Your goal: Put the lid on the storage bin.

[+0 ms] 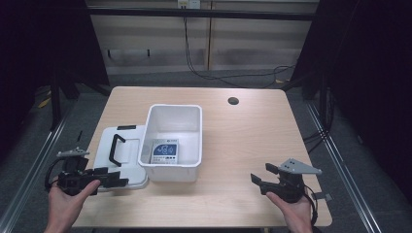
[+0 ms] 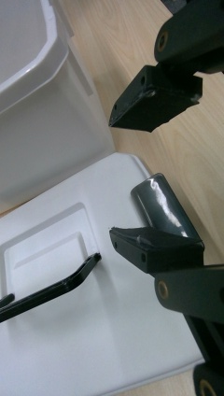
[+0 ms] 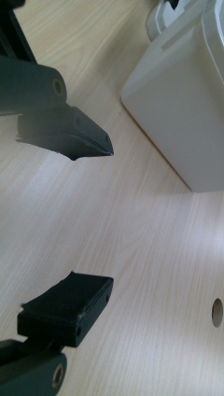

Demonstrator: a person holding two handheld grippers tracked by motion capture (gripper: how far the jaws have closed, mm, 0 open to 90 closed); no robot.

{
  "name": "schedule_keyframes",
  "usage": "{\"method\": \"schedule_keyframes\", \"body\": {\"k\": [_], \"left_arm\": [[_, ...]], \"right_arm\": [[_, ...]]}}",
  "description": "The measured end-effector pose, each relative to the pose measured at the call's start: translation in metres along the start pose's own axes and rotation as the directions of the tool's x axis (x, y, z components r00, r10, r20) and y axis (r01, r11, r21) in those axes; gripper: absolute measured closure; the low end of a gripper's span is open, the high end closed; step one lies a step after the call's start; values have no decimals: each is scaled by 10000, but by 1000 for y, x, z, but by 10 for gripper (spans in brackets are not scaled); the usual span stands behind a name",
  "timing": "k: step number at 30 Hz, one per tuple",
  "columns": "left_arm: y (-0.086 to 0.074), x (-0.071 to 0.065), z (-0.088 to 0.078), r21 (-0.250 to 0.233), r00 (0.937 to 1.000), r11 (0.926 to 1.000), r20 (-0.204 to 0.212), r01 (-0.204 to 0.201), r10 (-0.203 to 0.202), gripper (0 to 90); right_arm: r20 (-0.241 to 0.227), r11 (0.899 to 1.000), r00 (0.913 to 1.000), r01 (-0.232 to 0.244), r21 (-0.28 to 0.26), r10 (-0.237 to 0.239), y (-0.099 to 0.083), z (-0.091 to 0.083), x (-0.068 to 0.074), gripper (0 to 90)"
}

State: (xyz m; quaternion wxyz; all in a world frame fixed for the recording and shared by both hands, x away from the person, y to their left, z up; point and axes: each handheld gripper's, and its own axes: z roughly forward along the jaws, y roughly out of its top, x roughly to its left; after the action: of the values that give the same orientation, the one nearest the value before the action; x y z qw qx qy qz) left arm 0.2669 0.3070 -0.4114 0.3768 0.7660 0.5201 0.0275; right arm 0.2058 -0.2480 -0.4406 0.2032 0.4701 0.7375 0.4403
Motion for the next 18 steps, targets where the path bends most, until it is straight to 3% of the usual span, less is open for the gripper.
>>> {"method": "schedule_keyframes", "body": {"k": [7,10,14,18], "left_arm": [[8,3,0,526,9998,9985,-87,-152,157,424],[13,0,-4,441,9994,9988,-259,-232,243,433],[23,0,-9,255,10000,9997,-41,-53,54,459],[34,-2,-8,638,10000,9980,-60,14,-10,494]], "right_arm": [[-35,10000,10000,-89,22,89,1,-2,1,306],[-142,9999,9998,-124,39,125,1,-2,1,304],[-237,9998,9996,-172,131,175,1,0,1,297],[-283,9998,9995,-158,134,162,1,1,1,287]]}}
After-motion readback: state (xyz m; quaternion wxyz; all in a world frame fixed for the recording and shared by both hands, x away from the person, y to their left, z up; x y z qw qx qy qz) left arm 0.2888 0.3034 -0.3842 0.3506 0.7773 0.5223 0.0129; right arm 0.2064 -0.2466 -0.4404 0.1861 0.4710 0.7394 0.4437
